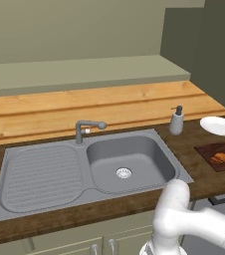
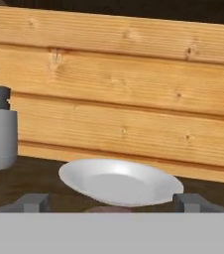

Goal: From the different types of pastries on the counter, select a croissant and place it on the cutting board. Then retrieve a jar of jam from the cabinet and place it alongside the croissant on the cutting board.

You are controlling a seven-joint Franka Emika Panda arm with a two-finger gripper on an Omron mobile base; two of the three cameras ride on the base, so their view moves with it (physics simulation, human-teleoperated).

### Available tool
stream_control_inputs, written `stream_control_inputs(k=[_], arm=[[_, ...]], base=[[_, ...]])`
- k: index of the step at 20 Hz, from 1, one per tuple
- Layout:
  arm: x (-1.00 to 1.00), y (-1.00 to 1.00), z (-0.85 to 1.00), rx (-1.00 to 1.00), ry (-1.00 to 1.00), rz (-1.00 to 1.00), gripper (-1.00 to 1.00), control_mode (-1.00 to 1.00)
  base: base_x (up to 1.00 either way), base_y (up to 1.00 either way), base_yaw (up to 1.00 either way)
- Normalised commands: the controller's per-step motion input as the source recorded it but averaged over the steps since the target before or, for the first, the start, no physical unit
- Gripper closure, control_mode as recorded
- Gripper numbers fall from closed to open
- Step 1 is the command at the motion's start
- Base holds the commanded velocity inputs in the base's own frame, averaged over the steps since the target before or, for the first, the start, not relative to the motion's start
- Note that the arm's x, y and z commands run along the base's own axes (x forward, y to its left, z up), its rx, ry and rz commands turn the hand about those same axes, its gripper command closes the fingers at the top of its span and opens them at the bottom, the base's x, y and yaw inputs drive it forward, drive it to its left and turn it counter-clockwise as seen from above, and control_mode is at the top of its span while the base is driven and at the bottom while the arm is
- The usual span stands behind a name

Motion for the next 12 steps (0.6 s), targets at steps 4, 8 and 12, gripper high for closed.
stream_control_inputs(k=[4, 8, 12], arm=[[-0.41, -0.03, 0.44, 0.00, 0.00, 0.00, -1.00, -1.00], [-0.77, 0.00, 0.22, 0.00, 0.00, 0.00, -1.00, -1.00], [-0.98, 0.00, 0.28, 0.00, 0.00, 0.00, -1.00, -1.00]], base=[[0.00, 0.00, 0.00], [0.00, 0.00, 0.00], [0.00, 0.00, 0.00]])
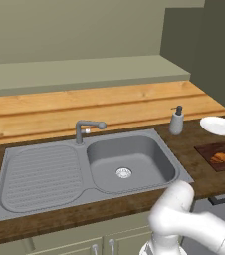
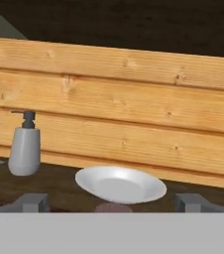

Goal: From the different types of pastries on the counter, select a croissant and place it on the cutting board. Then retrieve a jar of jam from the cabinet and place it alongside the croissant on the cutting board.

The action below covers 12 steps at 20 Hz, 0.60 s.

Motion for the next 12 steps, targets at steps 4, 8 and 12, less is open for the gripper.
stream_control_inputs(k=[4, 8, 12], arm=[[-1.00, -0.01, 0.24, 0.00, 0.00, 0.00, -1.00, -1.00], [-1.00, -0.02, 0.15, 0.00, -0.01, 0.00, -1.00, -1.00], [-1.00, 0.02, 0.04, 0.00, -0.08, 0.03, -1.00, -1.00]], base=[[0.00, 0.00, 0.00], [0.00, 0.00, 0.00], [0.00, 0.00, 0.00]])
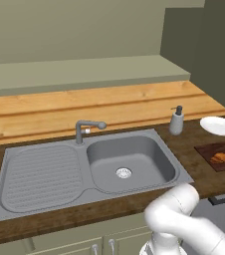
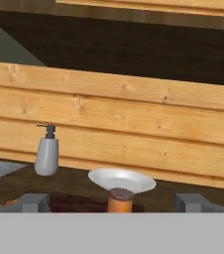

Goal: From the different types of pastries on the counter, select a croissant and place it on the cutting board. Then retrieve a jar of jam from the cabinet and place it alongside the croissant on the cutting board.

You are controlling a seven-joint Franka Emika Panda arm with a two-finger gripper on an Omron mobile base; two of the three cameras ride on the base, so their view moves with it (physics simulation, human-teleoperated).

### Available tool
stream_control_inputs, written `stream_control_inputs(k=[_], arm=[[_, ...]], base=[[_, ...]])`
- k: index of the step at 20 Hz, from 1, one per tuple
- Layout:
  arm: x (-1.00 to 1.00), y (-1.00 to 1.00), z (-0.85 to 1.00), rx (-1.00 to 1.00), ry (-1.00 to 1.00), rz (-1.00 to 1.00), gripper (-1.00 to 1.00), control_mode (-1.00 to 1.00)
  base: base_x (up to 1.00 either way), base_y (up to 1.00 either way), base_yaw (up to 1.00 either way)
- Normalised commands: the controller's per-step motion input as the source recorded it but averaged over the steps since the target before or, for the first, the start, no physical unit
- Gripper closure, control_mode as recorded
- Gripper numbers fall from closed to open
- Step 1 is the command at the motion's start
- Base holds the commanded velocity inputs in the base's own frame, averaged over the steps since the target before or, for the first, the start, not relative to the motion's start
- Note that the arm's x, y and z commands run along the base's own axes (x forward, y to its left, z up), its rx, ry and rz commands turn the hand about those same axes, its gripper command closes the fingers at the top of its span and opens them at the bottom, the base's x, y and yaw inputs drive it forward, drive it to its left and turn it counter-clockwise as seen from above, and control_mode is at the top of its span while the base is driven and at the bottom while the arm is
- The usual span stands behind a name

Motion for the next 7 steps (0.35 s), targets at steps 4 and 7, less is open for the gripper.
stream_control_inputs(k=[4, 7], arm=[[-1.00, 0.15, 0.01, 0.00, -0.15, 0.05, -1.00, -1.00], [-0.93, 0.40, 0.18, 0.00, -0.10, 0.00, -1.00, -1.00]], base=[[0.00, 0.00, 0.00], [0.00, 0.00, 0.00]])
